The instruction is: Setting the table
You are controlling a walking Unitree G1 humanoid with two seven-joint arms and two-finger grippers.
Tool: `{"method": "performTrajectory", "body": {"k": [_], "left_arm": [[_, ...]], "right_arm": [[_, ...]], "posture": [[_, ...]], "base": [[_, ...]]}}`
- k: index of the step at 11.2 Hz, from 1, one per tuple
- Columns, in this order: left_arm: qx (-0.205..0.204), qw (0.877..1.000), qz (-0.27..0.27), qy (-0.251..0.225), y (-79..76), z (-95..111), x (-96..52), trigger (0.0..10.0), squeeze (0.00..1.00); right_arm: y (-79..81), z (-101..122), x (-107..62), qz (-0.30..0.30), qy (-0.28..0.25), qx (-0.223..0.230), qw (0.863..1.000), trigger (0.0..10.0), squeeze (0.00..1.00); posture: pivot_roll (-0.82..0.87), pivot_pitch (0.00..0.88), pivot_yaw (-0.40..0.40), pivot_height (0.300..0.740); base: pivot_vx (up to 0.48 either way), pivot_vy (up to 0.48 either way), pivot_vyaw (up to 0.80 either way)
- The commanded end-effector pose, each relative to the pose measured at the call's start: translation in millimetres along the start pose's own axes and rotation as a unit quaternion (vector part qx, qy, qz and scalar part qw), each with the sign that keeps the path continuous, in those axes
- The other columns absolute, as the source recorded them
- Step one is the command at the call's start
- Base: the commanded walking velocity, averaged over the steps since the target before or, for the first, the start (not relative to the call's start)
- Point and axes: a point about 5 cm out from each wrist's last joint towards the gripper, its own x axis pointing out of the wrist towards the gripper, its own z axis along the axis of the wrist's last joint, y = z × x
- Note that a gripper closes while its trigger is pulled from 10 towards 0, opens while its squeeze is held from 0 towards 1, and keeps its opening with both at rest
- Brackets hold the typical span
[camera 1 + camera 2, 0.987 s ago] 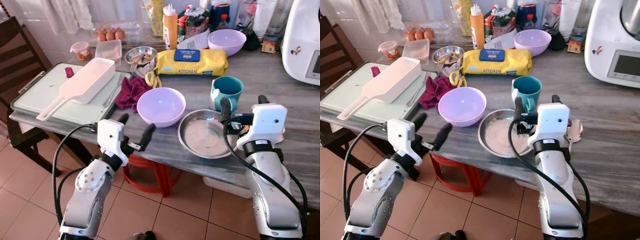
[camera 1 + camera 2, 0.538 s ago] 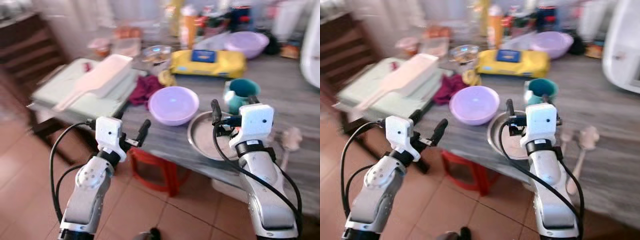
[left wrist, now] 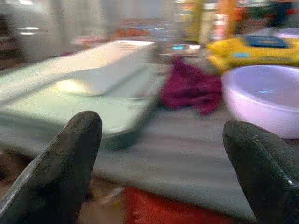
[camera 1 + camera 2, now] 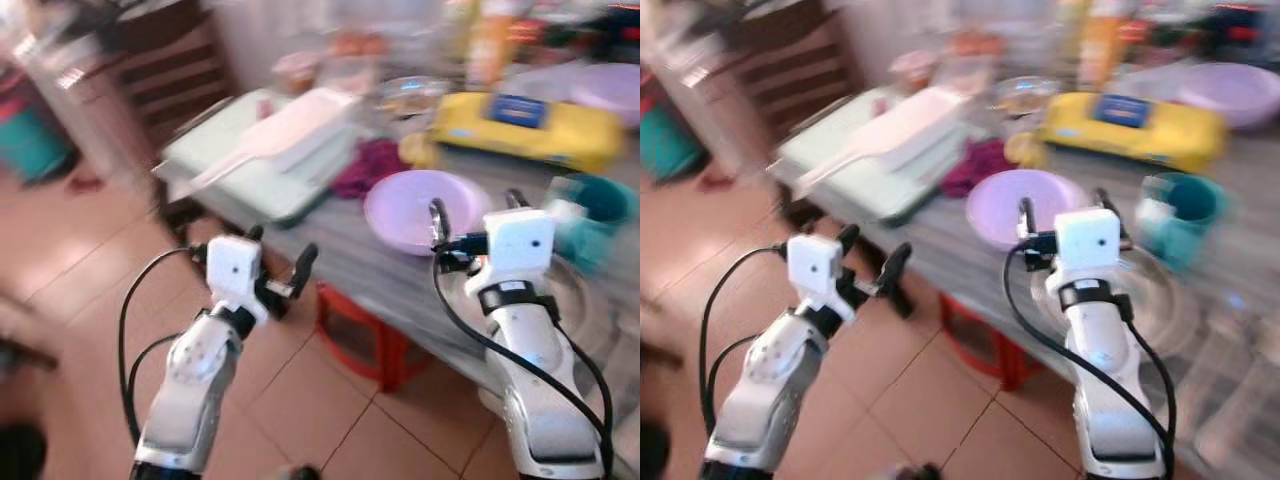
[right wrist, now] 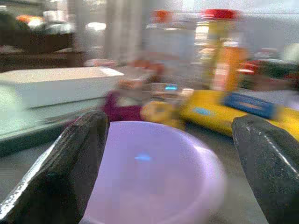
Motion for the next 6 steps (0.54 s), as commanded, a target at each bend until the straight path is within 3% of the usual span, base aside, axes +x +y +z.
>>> {"method": "performTrajectory", "body": {"k": [1, 4, 6], "left_arm": [[0.016, 0.999, 0.03, 0.013, 12.0, -3, -4.8, 10.0, 0.0], [0.052, 0.993, 0.1, 0.024, 24.9, -6, -2.4, 10.0, 0.0], [0.054, 0.992, 0.108, 0.027, 24.5, -7, -1.9, 10.0, 0.0]], "right_arm": [[7.6, 6, 0.3, 0.015, -0.013, 0.007, 1.0, 10.0, 0.0], [14.0, 7, 0.9, 0.039, -0.023, -0.014, 0.999, 10.0, 0.0], [17.4, 7, 1.2, 0.046, -0.024, -0.014, 0.999, 10.0, 0.0]], "posture": [[-0.07, 0.126, 0.144, 0.74], [-0.07, 0.118, 0.141, 0.74], [-0.07, 0.116, 0.138, 0.74]], "base": [[0.0, 0.0, 0.8], [0.0, 0.0, 0.8], [0.0, 0.0, 0.8]]}}
